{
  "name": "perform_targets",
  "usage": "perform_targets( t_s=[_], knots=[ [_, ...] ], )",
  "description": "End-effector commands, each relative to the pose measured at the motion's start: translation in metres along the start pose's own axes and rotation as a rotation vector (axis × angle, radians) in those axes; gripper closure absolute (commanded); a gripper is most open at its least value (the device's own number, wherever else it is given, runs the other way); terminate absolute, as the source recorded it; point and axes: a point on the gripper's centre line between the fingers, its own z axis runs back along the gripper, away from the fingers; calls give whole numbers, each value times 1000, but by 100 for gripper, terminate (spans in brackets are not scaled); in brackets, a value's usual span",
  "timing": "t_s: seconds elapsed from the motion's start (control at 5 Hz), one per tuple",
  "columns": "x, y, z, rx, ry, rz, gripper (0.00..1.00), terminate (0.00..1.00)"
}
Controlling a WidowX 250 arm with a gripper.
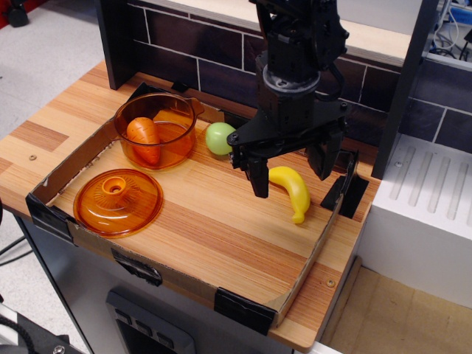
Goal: Take carrot out of pot
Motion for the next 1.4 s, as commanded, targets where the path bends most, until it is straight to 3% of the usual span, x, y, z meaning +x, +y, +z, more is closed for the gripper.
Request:
perform_targets(
  t_s=[0.0, 0.2, 0.4, 0.6, 1.0, 1.2],
  knots=[
    [0, 0, 0, 0, 0, 0, 0, 0],
    [20, 8, 21, -64, -22, 59, 0, 0],
    [53, 27, 40, -80, -31, 107, 0, 0],
    [77, 47, 52, -119, -78, 117, 0, 0],
    [149, 84, 60, -93, -70, 177, 0, 0],
    [163, 90, 52, -51, -112, 167, 0, 0]
  ],
)
